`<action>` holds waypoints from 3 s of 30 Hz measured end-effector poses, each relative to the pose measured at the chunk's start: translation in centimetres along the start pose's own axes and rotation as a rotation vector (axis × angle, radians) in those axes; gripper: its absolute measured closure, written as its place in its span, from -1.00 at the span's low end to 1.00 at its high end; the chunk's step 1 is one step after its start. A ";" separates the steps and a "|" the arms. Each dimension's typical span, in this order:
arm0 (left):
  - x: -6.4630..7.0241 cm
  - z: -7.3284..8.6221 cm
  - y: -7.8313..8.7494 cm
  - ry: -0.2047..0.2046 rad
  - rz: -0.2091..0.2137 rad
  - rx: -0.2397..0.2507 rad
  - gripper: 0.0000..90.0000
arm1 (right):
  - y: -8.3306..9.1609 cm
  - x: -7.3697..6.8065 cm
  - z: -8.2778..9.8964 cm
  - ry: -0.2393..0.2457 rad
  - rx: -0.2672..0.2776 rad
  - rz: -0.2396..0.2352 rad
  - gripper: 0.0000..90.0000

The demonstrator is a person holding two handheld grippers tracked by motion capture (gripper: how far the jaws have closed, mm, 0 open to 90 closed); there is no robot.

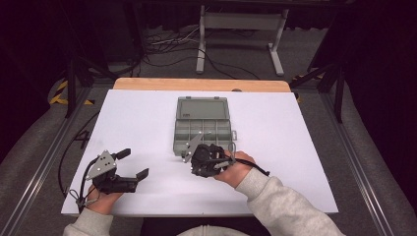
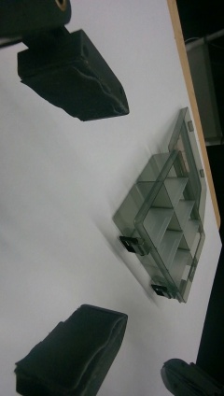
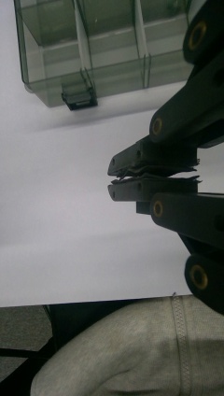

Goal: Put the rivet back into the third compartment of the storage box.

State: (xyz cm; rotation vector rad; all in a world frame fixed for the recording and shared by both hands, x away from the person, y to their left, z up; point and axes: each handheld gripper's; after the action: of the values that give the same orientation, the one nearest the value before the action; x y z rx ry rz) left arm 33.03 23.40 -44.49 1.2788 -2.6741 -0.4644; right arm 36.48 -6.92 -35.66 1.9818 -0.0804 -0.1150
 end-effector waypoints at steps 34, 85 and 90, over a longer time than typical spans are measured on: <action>-0.1 0.0 0.0 0.001 0.000 0.002 -0.91 | 4.3 5.1 -1.5 -0.047 0.090 0.099 0.92; -0.1 0.0 0.0 0.004 0.003 -0.002 -0.91 | 0.3 15.7 2.6 -0.315 0.081 0.170 0.92; -0.1 0.0 0.0 0.003 0.003 -0.003 -0.91 | -0.5 16.1 3.1 -0.320 0.069 0.164 0.92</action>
State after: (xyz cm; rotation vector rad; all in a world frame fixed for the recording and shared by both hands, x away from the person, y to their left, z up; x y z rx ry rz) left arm 33.12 23.50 -44.52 1.2737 -2.6713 -0.4659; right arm 52.07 -11.30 -38.11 2.0012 -0.4583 -0.3261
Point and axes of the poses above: each handheld gripper's, and its own axes: y roughly backward along the jaws, z roughly out of its underside, x roughly to its right, and after that the axes turned 8 degrees about -z, right-handed
